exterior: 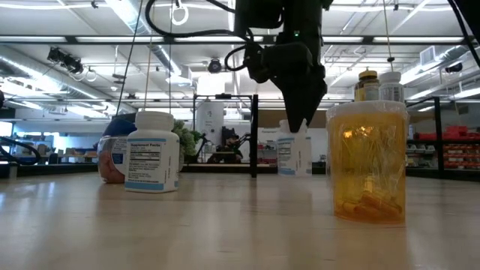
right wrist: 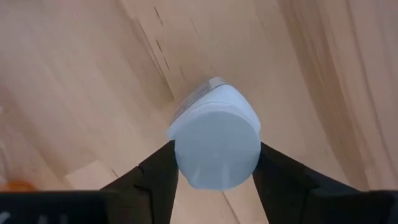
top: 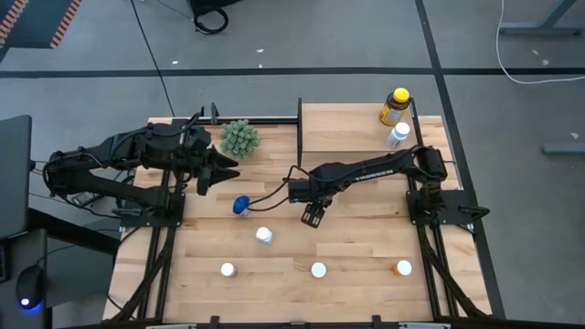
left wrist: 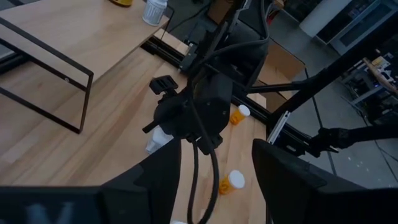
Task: Pick and place medicine bottles onto shelf by color
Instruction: Put the top white and blue medicine bottle on the shelf
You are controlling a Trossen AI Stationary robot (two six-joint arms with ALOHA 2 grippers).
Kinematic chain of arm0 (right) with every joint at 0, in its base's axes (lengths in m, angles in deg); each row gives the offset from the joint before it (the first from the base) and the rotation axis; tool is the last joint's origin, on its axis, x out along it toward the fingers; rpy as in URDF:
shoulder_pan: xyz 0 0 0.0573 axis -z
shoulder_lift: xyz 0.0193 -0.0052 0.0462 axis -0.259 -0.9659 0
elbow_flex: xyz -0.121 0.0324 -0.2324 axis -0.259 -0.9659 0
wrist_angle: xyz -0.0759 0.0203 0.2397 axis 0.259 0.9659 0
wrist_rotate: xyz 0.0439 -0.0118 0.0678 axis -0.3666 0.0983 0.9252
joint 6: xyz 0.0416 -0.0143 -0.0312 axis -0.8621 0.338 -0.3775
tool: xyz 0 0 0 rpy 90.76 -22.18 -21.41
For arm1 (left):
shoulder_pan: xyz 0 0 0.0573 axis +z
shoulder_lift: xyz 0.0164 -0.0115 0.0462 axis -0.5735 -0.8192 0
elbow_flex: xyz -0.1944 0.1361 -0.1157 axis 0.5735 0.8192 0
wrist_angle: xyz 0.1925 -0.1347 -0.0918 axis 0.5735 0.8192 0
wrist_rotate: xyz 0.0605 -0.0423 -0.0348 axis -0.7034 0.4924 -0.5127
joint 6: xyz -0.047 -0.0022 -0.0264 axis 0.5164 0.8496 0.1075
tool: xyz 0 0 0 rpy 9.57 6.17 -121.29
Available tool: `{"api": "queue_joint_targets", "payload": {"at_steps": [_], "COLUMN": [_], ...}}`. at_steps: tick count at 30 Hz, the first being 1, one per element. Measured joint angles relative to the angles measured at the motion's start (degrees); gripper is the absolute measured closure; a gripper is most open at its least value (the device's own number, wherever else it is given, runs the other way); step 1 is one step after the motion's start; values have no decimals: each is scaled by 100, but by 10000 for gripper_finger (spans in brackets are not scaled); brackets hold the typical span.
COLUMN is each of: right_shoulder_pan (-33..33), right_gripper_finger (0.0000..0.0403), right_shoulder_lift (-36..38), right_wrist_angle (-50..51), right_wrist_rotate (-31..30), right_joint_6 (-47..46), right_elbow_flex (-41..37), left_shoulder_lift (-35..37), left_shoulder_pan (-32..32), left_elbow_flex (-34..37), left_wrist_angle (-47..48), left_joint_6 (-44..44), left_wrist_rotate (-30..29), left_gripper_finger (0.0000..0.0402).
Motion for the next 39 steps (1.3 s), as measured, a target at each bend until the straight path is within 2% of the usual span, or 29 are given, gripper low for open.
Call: {"api": "queue_joint_targets", "payload": {"at_steps": [4,10,15,22,24,28,39], "right_shoulder_pan": [74,320,544,1019,1251,1729,3024], "right_gripper_finger": [220,217,218,217,217,217,217], "right_shoulder_lift": [340,1233,1918,2630,2735,2749,2717], "right_wrist_angle": [117,463,1217,1810,1821,1909,1976], "right_wrist_rotate": [64,61,-338,-741,-750,-729,-1068], "right_joint_6": [-225,-772,-1116,-1368,-1287,-926,201], "right_elbow_flex": [24,37,37,37,37,110,1018], "left_shoulder_lift": [0,0,0,-156,-304,-639,-1171], "left_shoulder_pan": [0,0,0,13,37,83,66], "left_elbow_flex": [0,2,4,15,-7,-8,2], "left_wrist_angle": [-4,-4,-55,-1163,-1868,-2644,-2818], "left_joint_6": [0,-2,4,-128,-312,-497,-605], "left_wrist_rotate": [1,-2,-9,-615,-740,-722,-678], "left_gripper_finger": [194,200,196,196,198,199,203]}}
